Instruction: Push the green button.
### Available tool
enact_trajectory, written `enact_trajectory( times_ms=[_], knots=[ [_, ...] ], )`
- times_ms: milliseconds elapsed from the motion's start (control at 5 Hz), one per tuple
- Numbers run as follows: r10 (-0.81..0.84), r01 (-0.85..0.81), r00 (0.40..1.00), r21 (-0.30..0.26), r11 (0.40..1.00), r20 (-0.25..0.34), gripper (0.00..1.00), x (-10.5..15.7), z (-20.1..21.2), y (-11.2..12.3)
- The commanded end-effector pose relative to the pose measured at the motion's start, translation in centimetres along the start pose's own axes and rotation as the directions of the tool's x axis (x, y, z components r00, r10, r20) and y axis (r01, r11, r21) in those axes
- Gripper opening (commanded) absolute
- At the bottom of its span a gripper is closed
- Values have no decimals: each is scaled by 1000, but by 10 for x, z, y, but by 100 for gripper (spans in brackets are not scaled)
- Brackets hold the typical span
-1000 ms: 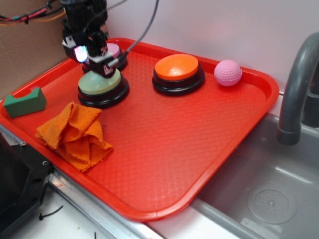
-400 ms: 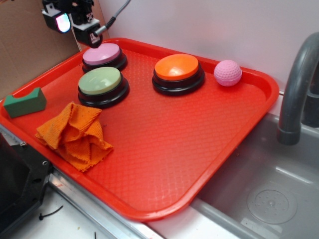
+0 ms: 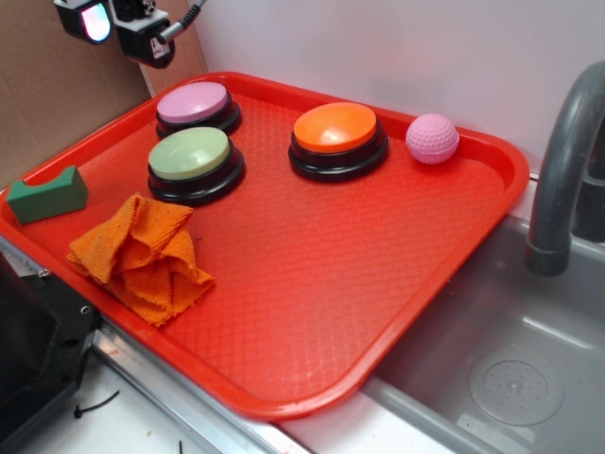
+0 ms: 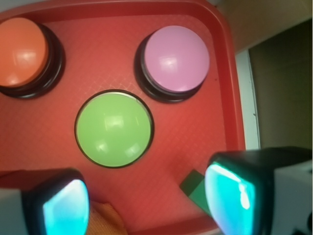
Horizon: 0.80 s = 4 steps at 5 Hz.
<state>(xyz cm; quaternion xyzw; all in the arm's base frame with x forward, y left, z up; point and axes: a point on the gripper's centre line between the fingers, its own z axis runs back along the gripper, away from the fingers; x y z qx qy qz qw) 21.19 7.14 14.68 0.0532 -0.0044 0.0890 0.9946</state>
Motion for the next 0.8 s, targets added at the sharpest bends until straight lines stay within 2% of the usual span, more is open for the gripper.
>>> enact_trajectory(
  times_ms=[0,200,400,600],
  knots=[
    [18,-17,996,-10,1000,87,100,6,33,3],
    [23,-22,996,-4,1000,90,100,5,37,3],
    [24,-27,991,18,999,135,100,1,43,3],
    [-16,13,989,23,1000,144,100,-1,48,2]
  ],
)
